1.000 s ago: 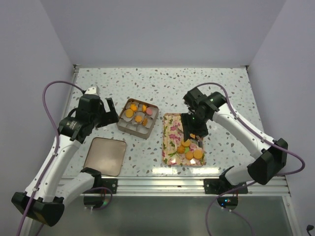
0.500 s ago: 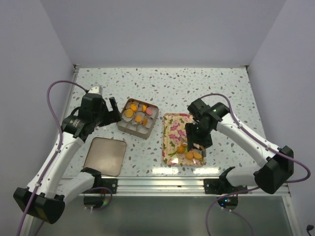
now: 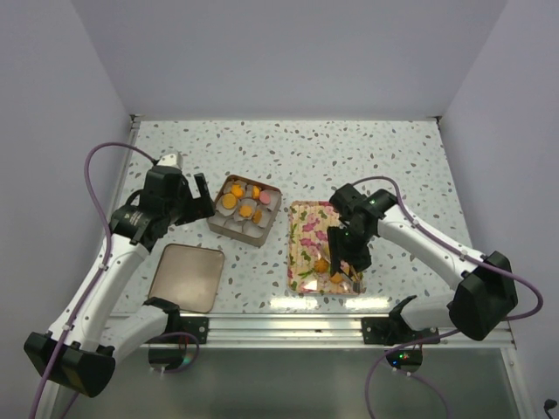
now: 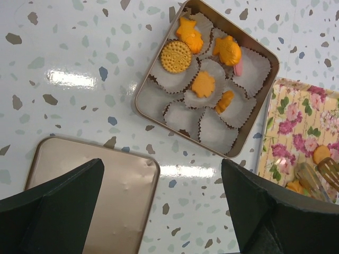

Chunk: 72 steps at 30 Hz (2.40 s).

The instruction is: Pack the cookies

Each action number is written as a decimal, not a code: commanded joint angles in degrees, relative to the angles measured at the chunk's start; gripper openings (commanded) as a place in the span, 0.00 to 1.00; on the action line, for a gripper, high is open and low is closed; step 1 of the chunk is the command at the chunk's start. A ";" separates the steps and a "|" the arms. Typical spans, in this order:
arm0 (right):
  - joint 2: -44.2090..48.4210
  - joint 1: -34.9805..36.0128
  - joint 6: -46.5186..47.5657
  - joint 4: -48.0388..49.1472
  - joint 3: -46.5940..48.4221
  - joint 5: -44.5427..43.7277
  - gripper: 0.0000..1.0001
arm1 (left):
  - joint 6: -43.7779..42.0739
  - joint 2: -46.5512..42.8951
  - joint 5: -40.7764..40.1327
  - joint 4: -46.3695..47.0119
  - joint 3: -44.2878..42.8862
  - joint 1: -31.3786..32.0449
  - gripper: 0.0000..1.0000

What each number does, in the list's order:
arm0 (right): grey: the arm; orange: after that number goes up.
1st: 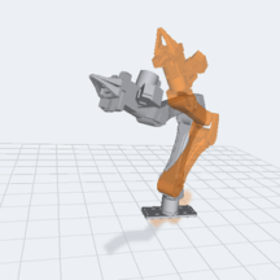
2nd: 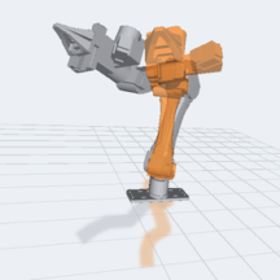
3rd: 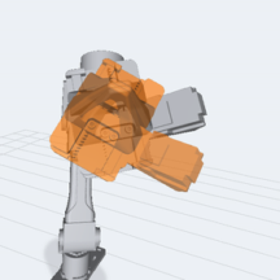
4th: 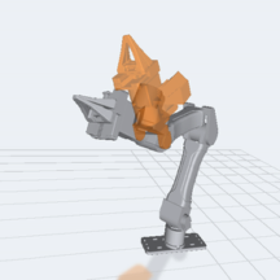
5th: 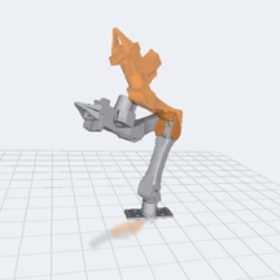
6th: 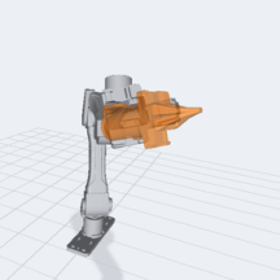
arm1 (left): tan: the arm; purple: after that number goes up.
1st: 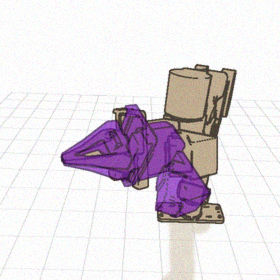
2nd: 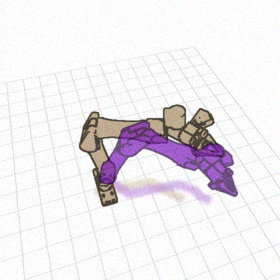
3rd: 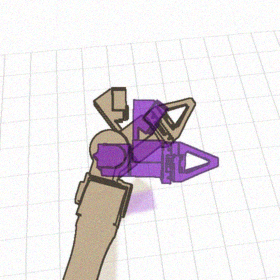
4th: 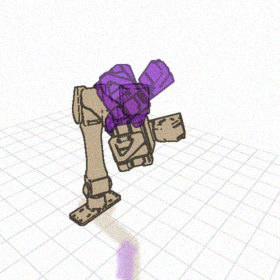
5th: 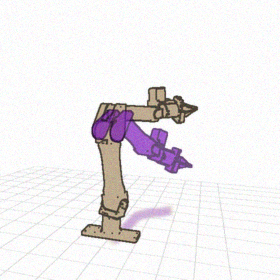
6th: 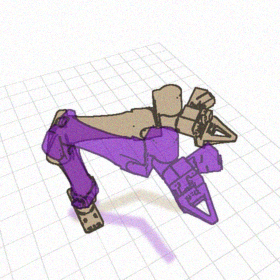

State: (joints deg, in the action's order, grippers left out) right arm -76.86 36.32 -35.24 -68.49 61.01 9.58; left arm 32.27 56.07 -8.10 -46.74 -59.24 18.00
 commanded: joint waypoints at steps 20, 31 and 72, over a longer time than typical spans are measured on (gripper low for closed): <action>-7.42 0.95 0.26 -1.91 17.98 2.02 0.40 | -1.60 0.97 -1.04 2.18 -1.49 -0.33 0.98; -26.74 10.69 1.49 -5.51 50.91 3.07 0.38 | -1.16 -1.41 -4.29 -0.98 -1.84 -0.33 0.99; -55.77 14.75 -0.26 2.92 73.20 14.85 0.46 | -1.95 -3.25 -9.92 -8.54 -4.56 -0.33 1.00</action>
State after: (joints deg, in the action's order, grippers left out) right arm -133.14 51.59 -35.00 -67.20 133.47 23.57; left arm 31.83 52.27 -17.19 -56.42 -61.36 18.00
